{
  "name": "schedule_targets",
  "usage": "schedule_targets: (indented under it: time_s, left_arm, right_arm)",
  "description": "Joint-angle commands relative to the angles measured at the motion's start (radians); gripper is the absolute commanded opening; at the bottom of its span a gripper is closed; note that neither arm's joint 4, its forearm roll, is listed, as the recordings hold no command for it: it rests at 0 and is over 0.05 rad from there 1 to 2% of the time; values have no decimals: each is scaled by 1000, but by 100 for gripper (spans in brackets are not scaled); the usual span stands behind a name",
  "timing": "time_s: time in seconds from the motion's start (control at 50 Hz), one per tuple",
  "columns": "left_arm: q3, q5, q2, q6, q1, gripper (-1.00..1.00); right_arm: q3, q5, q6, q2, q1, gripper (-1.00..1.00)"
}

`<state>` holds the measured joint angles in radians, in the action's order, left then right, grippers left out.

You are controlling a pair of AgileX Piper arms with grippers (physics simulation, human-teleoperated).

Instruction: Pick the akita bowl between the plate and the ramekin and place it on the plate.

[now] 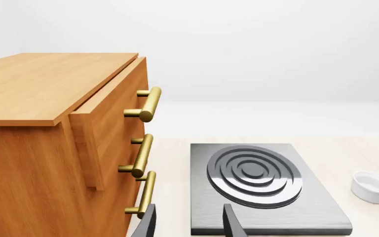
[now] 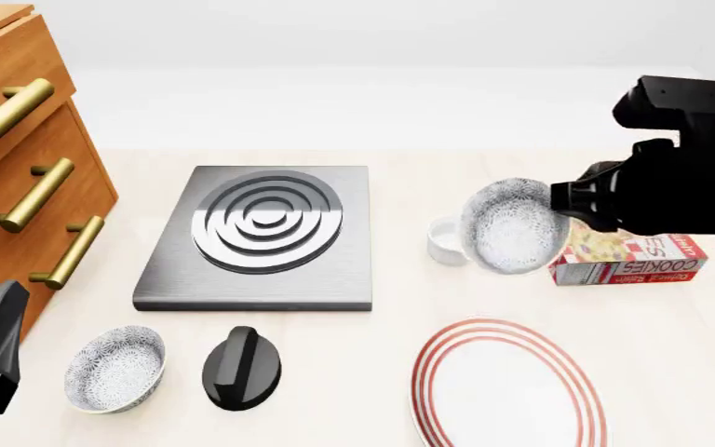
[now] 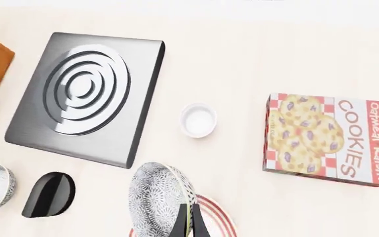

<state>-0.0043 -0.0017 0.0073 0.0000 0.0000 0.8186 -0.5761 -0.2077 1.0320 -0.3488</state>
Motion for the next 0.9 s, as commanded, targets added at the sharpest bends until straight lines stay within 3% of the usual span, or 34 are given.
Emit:
schedule_targets:
  time_s: [0.02, 0.32, 0.58, 0.9]
  left_arm:
    - [0, 0, 0, 0, 0, 100]
    - [0, 0, 0, 0, 0, 100]
    - [0, 0, 0, 0, 0, 100]
    - [0, 0, 0, 0, 0, 100]
  right_arm:
    - [-14, -103, -10, -135, -73, -100]
    - [-144, -138, 1, -258, -91, -100]
    - [-257, -133, 54, -325, -69, -100]
    - [-384, -23, 35, -283, -108, -100]
